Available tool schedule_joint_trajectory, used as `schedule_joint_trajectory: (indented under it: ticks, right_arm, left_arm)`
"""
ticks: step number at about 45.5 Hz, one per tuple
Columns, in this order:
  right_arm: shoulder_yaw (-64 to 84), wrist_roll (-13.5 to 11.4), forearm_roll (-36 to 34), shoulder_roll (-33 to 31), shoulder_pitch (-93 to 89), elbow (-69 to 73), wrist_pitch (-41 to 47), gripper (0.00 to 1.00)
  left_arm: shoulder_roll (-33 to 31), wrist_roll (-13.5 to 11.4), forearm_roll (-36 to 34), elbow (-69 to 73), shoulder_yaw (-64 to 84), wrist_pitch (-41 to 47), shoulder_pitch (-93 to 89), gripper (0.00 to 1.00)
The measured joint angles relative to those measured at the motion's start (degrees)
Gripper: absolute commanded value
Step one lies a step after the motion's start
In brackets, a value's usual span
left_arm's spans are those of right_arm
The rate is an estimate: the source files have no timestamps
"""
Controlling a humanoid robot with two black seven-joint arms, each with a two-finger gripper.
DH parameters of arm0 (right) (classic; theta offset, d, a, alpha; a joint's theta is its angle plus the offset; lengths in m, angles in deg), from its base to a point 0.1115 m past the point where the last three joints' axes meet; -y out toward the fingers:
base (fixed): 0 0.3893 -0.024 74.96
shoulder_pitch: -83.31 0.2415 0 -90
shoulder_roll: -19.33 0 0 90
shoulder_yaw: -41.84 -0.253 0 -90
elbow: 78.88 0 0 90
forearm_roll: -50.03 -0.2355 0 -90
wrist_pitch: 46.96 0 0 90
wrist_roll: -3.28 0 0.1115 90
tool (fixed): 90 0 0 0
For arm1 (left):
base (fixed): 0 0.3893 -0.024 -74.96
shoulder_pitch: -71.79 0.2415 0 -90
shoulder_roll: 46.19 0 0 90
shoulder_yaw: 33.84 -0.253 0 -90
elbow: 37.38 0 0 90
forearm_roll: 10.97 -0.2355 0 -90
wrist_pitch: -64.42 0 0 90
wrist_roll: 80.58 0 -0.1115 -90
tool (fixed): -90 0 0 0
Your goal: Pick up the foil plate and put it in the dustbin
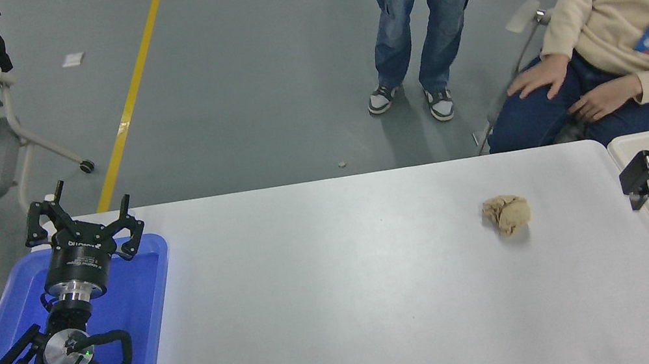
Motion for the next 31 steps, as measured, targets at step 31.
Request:
schedule_joint_trajectory:
  ticks: [31]
  right_arm:
    - [-4.6,0.1,-0.9,7.7,17.9,2.3,4.6,1.0]
  left_arm:
    - [0.0,0.0,0.0,0.0,-0.1,0.1,0.0,1.0]
